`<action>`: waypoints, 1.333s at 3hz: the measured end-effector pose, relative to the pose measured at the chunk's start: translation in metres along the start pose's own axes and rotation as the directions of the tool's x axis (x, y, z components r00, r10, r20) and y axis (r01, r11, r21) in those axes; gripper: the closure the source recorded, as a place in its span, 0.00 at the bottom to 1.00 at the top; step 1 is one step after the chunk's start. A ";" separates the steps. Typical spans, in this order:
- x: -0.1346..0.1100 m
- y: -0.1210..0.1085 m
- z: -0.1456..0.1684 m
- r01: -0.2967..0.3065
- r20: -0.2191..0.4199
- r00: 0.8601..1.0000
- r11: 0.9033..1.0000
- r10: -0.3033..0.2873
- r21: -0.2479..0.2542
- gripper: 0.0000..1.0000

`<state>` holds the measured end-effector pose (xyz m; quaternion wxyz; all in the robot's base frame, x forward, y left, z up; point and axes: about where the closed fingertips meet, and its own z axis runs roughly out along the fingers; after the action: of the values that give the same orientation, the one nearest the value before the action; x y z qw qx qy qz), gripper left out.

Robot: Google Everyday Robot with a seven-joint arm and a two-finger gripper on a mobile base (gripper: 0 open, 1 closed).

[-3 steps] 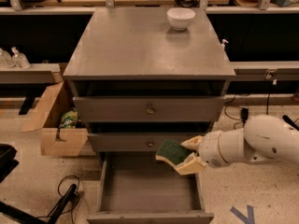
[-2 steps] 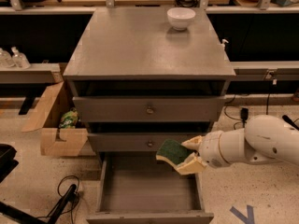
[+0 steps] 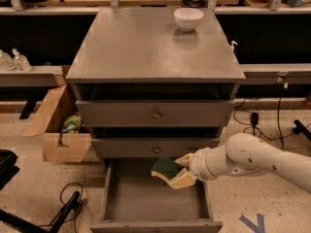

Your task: Place sponge into bottom drawer

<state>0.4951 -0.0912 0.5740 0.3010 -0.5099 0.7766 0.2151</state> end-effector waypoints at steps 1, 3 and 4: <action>0.032 -0.010 0.068 -0.042 0.029 0.999 0.999 0.043 -0.035 1.00; 0.112 -0.048 0.204 -0.228 0.069 0.970 0.971 0.233 -0.079 1.00; 0.139 -0.056 0.251 -0.293 0.086 0.949 0.951 0.302 -0.101 1.00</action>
Offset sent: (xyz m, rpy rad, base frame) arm 0.0660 0.0378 -0.2479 0.1521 0.1835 -0.1237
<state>0.5674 -0.0446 0.2946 0.2814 -0.3882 0.8183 0.3171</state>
